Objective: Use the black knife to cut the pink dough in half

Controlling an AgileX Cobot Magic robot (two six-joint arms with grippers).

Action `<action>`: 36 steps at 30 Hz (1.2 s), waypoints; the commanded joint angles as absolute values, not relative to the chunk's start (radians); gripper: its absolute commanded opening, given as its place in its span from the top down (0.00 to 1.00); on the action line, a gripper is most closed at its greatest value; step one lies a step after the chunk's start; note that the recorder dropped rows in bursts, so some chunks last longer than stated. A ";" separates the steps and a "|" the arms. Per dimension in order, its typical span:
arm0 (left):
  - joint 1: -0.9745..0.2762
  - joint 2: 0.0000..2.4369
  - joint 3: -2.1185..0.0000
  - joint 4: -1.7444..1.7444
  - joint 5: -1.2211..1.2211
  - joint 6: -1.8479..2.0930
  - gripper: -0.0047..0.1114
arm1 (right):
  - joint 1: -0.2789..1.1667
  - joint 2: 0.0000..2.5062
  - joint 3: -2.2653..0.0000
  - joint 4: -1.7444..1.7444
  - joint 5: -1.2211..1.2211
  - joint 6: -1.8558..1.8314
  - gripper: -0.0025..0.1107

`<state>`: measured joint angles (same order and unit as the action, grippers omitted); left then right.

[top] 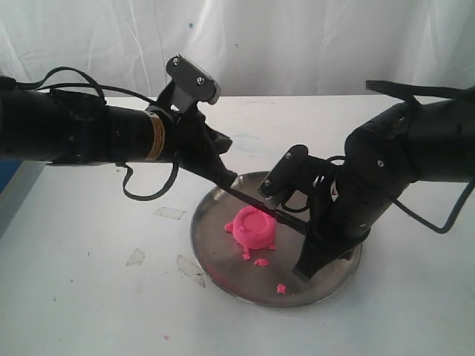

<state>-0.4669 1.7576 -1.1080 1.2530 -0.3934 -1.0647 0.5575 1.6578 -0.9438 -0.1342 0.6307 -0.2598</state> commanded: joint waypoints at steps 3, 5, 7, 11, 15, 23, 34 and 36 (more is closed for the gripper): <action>-0.461 1.823 -1.113 1.256 -0.366 -0.920 0.96 | 0.560 1.653 -0.947 -0.158 0.622 -0.216 0.98; -0.461 1.844 -1.113 1.258 -0.448 -0.919 0.96 | 0.560 1.653 -0.947 -0.151 0.622 -0.216 0.98; -0.461 1.859 -1.113 1.258 -0.495 -0.910 0.96 | 0.560 1.653 -0.947 -0.152 0.626 -0.216 0.98; -0.461 1.879 -1.113 1.258 -0.433 -0.878 0.96 | 0.560 1.659 -0.947 -0.138 0.626 -0.220 0.98; -0.461 1.879 -1.113 1.256 -0.388 -0.878 0.96 | 0.558 1.669 -0.945 -0.107 0.623 -0.224 0.98; -0.461 1.879 -1.113 1.249 -0.395 -0.860 0.96 | 0.558 1.669 -0.919 -0.077 0.642 -0.227 0.98; -0.461 1.943 -1.113 1.189 -0.505 -0.860 0.96 | 0.558 1.669 -0.894 -0.077 0.598 -0.227 0.98; -0.461 1.947 -1.113 1.189 -0.528 -0.860 0.96 | 0.558 1.673 -0.894 -0.077 0.598 -0.227 0.98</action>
